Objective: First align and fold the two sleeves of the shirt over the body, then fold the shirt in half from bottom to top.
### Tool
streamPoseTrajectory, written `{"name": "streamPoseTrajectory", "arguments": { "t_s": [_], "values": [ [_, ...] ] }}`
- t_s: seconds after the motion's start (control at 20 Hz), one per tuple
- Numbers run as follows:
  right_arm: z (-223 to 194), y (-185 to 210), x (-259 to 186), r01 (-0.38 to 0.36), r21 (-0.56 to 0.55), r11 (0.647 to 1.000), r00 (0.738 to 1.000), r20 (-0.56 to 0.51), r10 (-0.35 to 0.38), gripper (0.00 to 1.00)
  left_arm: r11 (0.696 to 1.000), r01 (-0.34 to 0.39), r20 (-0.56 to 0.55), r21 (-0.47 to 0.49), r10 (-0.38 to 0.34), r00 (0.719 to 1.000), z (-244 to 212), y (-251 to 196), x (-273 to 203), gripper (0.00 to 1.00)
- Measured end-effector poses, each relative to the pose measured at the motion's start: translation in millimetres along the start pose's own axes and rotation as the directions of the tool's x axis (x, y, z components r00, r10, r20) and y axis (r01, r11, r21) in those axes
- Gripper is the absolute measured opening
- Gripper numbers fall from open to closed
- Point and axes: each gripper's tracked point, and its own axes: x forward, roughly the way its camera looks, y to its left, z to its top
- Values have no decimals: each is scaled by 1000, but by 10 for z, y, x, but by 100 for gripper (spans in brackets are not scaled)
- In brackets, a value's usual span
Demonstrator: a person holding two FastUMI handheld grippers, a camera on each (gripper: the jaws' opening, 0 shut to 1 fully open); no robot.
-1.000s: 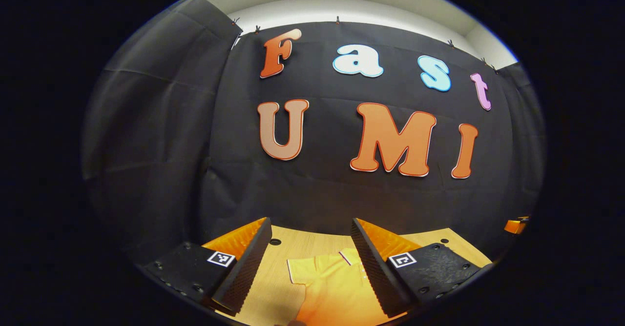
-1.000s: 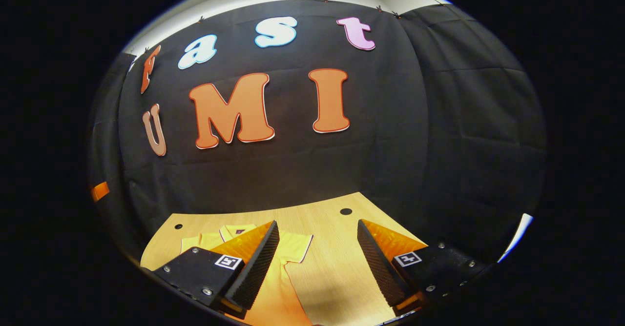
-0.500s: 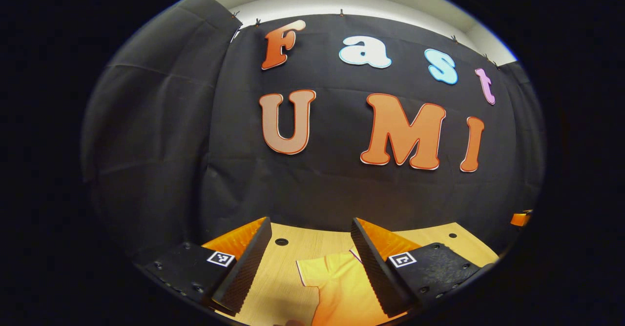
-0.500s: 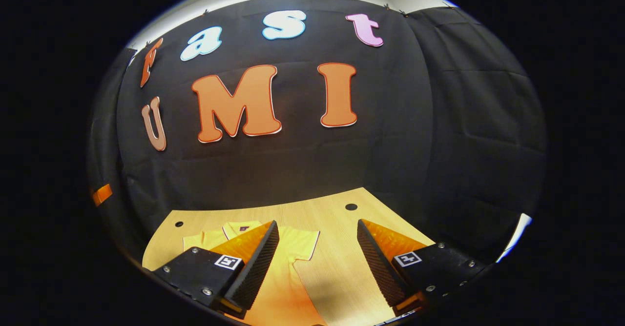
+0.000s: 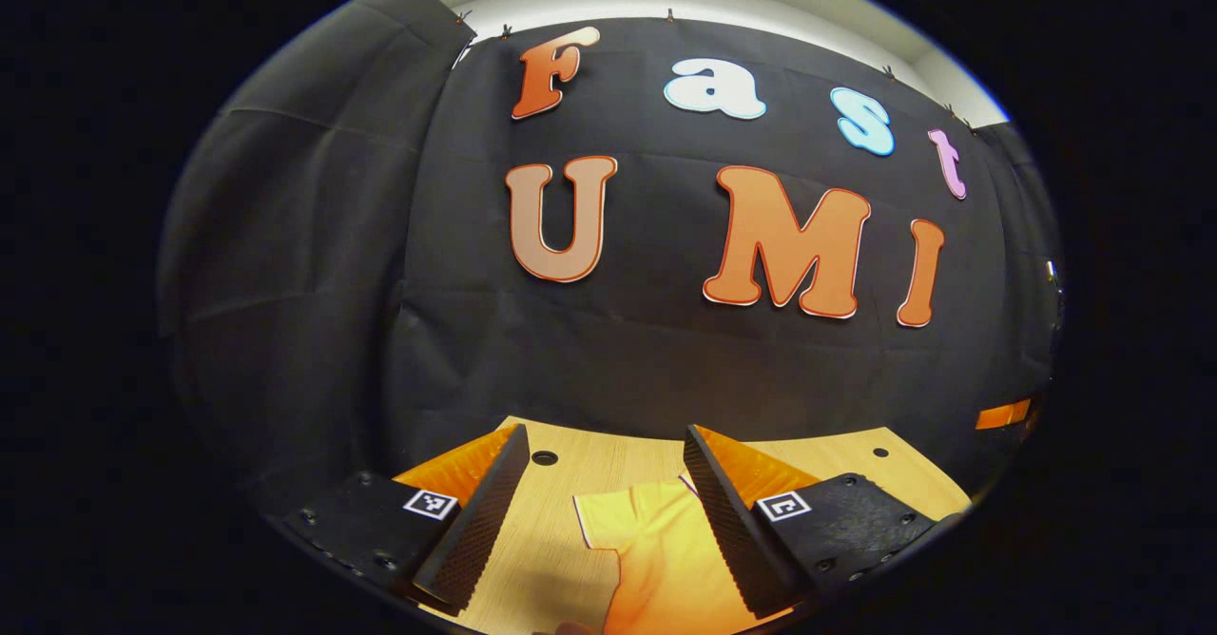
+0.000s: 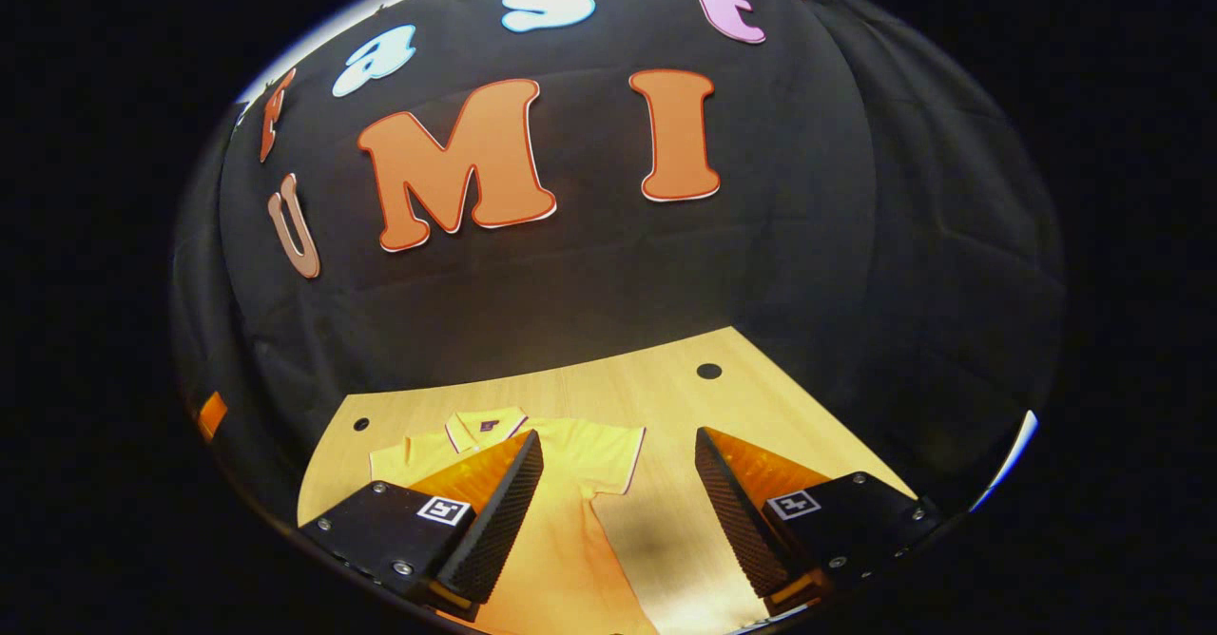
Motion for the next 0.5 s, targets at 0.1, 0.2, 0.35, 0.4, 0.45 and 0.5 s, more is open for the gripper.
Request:
{"name": "streamPoseTrajectory", "arguments": {
  "t_s": [0.1, 0.2, 0.35, 0.4, 0.45, 0.5],
  "values": [
    [-15, 26, 239, 16, -18, 1000, 999, -48, -17, 97, 1000, 11, 0, 7, -11, 1000, -4, 13, 23, 98],
    [-120, 96, 498, 17, -12, 1000, 989, -144, -18, 98, 1000, 18, -8, 4, -18, 1000, -30, 10, 75, 98],
    [-322, 162, 891, 13, 32, 999, 962, -272, -3, 98, 1000, 13, -19, 0, -13, 1000, -75, 61, 125, 98],
    [-376, 154, 1017, 21, 33, 999, 953, -302, -10, 98, 1000, 9, -28, 0, -9, 1000, -106, 79, 150, 98],
    [-469, 143, 1164, 26, 26, 999, 941, -337, -16, 98, 1000, 7, -36, 1, -7, 999, -126, 100, 179, 98],
    [-561, 125, 1299, 33, 24, 999, 926, -376, -22, 98, 1000, 1, -44, 1, -1, 999, -169, 120, 204, 98]
  ]
}}
